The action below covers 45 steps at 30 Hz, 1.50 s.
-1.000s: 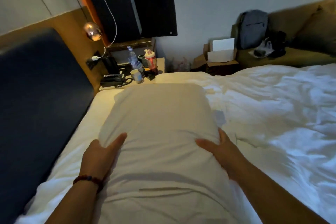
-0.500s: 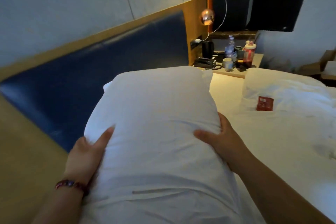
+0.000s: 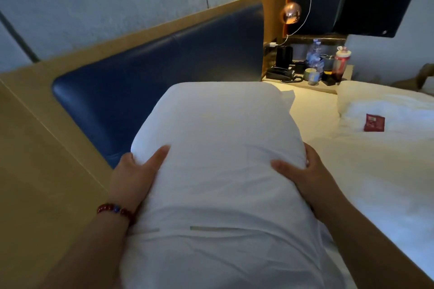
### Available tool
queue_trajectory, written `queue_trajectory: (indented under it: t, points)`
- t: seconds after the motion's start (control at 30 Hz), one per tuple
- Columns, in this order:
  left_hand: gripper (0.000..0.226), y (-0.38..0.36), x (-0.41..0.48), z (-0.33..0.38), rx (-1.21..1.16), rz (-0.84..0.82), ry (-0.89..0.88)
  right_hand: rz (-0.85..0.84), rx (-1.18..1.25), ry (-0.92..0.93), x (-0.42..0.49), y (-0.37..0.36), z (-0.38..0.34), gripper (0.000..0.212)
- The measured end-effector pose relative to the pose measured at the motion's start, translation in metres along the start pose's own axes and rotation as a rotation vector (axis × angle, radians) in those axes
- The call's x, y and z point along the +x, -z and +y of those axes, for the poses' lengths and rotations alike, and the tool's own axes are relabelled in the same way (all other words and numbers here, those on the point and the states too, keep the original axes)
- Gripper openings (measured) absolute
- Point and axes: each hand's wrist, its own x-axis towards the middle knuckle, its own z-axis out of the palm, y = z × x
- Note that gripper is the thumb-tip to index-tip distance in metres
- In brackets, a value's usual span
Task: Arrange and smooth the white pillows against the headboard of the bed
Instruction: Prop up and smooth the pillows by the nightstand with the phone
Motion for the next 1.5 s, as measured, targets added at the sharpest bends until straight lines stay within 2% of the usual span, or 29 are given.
queue_trajectory:
  t: [0.13, 0.33, 0.57, 0.93, 1.0, 1.1, 1.27, 1.5]
  points:
    - [0.065, 0.003, 0.023, -0.01, -0.001, -0.088, -0.028, 0.061, 0.015, -0.019, -0.01, -0.019, 0.001, 0.115]
    - [0.063, -0.02, 0.039, 0.004, -0.09, -0.153, -0.082, 0.106, 0.049, -0.05, -0.006, -0.006, 0.004, 0.111]
    - [0.069, -0.07, 0.059, 0.085, -0.198, -0.08, -0.161, 0.081, 0.078, 0.068, 0.069, 0.031, -0.021, 0.096]
    - [0.073, -0.148, 0.12, 0.213, -0.288, -0.104, -0.303, 0.178, -0.012, 0.16, 0.199, 0.1, -0.08, 0.109]
    - [0.073, -0.168, 0.138, 0.236, -0.302, -0.127, -0.33, 0.199, -0.017, 0.177, 0.225, 0.115, -0.086, 0.103]
    - [0.073, -0.21, 0.17, 0.261, -0.312, -0.175, -0.347, 0.199, -0.005, 0.204, 0.267, 0.128, -0.089, 0.091]
    - [0.067, -0.318, 0.239, 0.294, -0.295, -0.305, -0.371, 0.266, -0.041, 0.109, 0.362, 0.136, -0.046, 0.103]
    - [0.052, -0.503, 0.362, 0.309, -0.184, -0.487, -0.331, 0.313, 0.02, -0.036, 0.52, 0.135, 0.043, 0.075]
